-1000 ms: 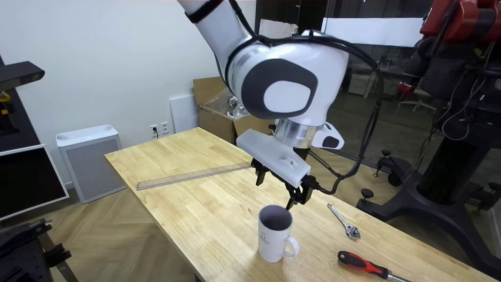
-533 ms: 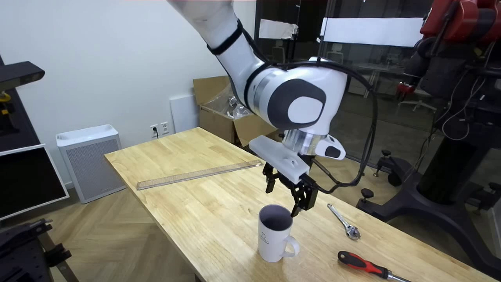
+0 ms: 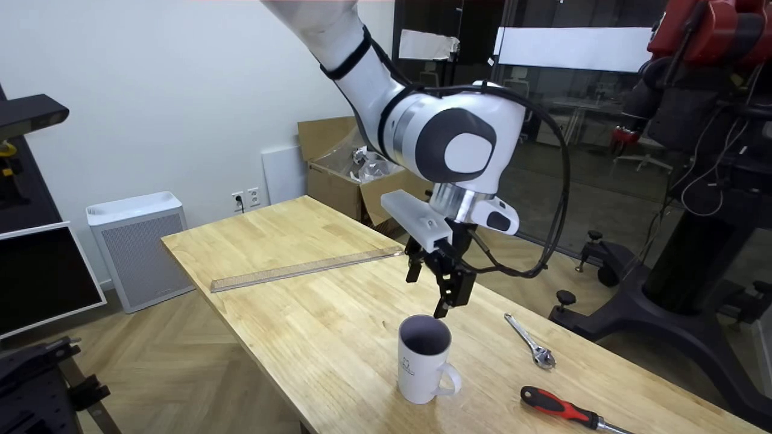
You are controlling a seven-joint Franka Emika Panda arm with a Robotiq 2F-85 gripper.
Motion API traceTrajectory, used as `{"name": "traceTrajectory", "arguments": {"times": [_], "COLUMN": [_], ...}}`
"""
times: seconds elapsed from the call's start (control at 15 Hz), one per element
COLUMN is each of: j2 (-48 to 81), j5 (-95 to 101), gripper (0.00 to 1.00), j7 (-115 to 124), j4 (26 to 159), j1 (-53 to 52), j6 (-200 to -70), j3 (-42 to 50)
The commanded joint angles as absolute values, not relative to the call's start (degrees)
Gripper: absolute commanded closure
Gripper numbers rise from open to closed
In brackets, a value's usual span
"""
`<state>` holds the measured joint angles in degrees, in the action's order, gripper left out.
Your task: Move the mug to the left
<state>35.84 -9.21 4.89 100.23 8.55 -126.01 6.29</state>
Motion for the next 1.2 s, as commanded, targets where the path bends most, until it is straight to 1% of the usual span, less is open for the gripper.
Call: {"name": "traceTrajectory", "arguments": {"times": [0.0,0.4,1.07,1.13], "j2": [34.04,35.12,33.85,33.79], "j5": [-10.04,-13.65,-19.0,-19.24], "gripper": [0.0,0.0,0.0,0.25], "j7": [12.7,14.92,17.03,16.75], "j4": [100.93,101.21,106.65,107.04], "j1": [7.6,9.06,10.0,10.16], "j6": [-124.56,-125.04,-125.42,-125.77], "j3": [7.2,6.81,7.24,7.4]}}
